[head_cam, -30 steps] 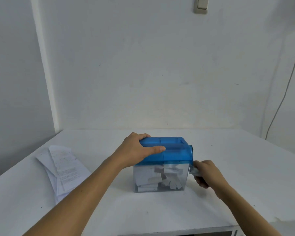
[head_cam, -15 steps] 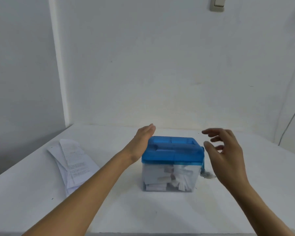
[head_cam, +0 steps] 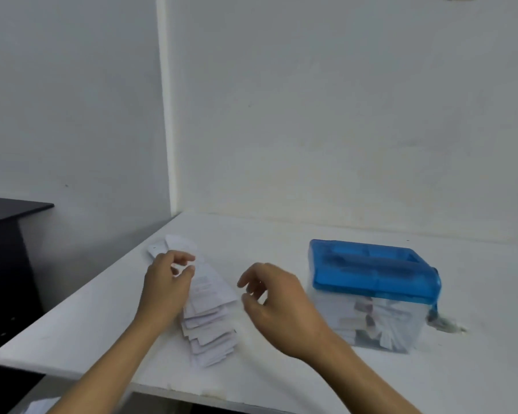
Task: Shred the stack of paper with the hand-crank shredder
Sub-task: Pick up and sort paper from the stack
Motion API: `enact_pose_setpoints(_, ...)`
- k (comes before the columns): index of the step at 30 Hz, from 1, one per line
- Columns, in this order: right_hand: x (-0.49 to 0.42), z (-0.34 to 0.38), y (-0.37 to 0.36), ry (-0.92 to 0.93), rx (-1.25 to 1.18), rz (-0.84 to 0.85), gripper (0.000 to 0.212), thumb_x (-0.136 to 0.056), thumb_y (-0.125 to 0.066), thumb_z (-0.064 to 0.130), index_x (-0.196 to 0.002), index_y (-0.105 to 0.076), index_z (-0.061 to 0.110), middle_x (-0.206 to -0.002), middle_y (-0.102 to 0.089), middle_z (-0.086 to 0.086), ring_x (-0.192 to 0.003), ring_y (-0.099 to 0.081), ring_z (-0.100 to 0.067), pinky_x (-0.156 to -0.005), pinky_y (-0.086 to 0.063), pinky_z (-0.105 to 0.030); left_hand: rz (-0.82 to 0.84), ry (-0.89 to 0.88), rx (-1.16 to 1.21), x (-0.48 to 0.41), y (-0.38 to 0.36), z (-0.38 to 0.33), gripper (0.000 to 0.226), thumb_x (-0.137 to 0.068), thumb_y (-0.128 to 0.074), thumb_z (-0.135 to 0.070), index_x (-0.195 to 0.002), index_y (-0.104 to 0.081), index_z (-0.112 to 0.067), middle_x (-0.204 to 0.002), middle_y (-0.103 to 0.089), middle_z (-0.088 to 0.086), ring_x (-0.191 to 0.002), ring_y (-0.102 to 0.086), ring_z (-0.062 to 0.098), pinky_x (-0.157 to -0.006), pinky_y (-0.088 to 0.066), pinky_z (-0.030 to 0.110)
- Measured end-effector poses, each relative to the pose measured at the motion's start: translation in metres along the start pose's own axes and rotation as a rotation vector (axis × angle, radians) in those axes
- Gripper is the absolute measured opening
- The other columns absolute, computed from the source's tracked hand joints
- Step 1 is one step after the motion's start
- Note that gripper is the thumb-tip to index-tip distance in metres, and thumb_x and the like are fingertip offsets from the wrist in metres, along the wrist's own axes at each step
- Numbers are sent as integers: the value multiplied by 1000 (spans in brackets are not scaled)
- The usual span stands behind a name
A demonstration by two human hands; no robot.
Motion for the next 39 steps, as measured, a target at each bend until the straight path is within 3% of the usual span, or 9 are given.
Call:
enact_pose_setpoints(3,-32,-14,-37,-124,35,82,19,-95,-59,39,-109,-62,27,-104,-57,11,-94,-56,-6,-85,-50,-25,42,49,-164,-1,10,30,12,-96,-63,-13,-98,-64,-25,-108,-60,2,-97,-58,19,-81,-46,33)
enact_pose_setpoints(6,-60,-25,-66,-235,77,106,48,-91,-58,61,-121,-59,23,-117,-57,6,-105,-57,-13,-91,-50,-34,104,49,-316,0,9,38,6,-97,-62,-24,-100,-62,-29,-109,-59,-2,-103,-57,22,-88,-50,41)
enact_pose_setpoints(11,-65,-39,-99,-265,208,93,72,-81,-57,75,-133,-54,24,-129,-53,4,-122,-49,-18,-98,-45,-37,182,-26,-532,6,-2,34,11,-101,-53,-29,-112,-55,-28,-118,-50,-4,-117,-48,20,-97,-42,36)
enact_pose_setpoints(17,-66,-51,-100,-297,96,41,62,-84,-64,61,-132,-58,24,-126,-55,3,-116,-55,-16,-97,-48,-35,201,-35,-573,5,-5,35,21,-102,-52,-33,-121,-51,-24,-125,-51,0,-120,-47,22,-98,-42,38)
enact_pose_setpoints(24,-65,-58,-94,-355,-159,-76,15,-90,-61,36,-93,-67,22,-91,-70,8,-84,-66,-14,-79,-60,-42,202,-36,-567,6,-5,37,25,-103,-50,-32,-126,-49,-22,-127,-51,0,-121,-47,22,-99,-42,38)
enact_pose_setpoints(27,-64,-61,-92,-415,-281,-182,18,-88,-58,36,-82,-64,21,-93,-63,1,-83,-64,-20,-69,-61,-51,202,-40,-560,6,-5,38,25,-103,-49,-31,-127,-49,-22,-128,-50,0,-121,-46,21,-99,-41,38)
enact_pose_setpoints(31,-65,-61,-97,-370,-127,-122,22,-87,-57,40,-96,-62,21,-106,-56,5,-106,-53,-21,-83,-58,-47,207,-48,-584,5,-6,39,27,-104,-47,-31,-130,-51,-25,-130,-48,0,-123,-45,21,-100,-40,37)
enact_pose_setpoints(35,-64,-59,-96,-359,-57,-46,15,-83,-59,40,-95,-56,30,-99,-68,12,-98,-62,-19,-91,-51,-41,207,-54,-571,5,-7,41,28,-105,-44,-29,-131,-54,-29,-128,-46,-2,-123,-44,19,-100,-39,36)
enact_pose_setpoints(39,-63,-60,-96,-368,-174,-53,16,-79,-61,38,-94,-56,37,-96,-69,19,-93,-66,-14,-83,-58,-47,194,-58,-532,5,-6,40,30,-104,-45,-30,-133,-56,-28,-127,-46,-3,-123,-44,19,-101,-40,37)
Point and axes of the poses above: each hand's wrist, its own x-axis away from the middle knuckle, its own y-axis out of the back of the hand, z = x × y, the point moved 3 cm from there along -x, towards the middle knuckle
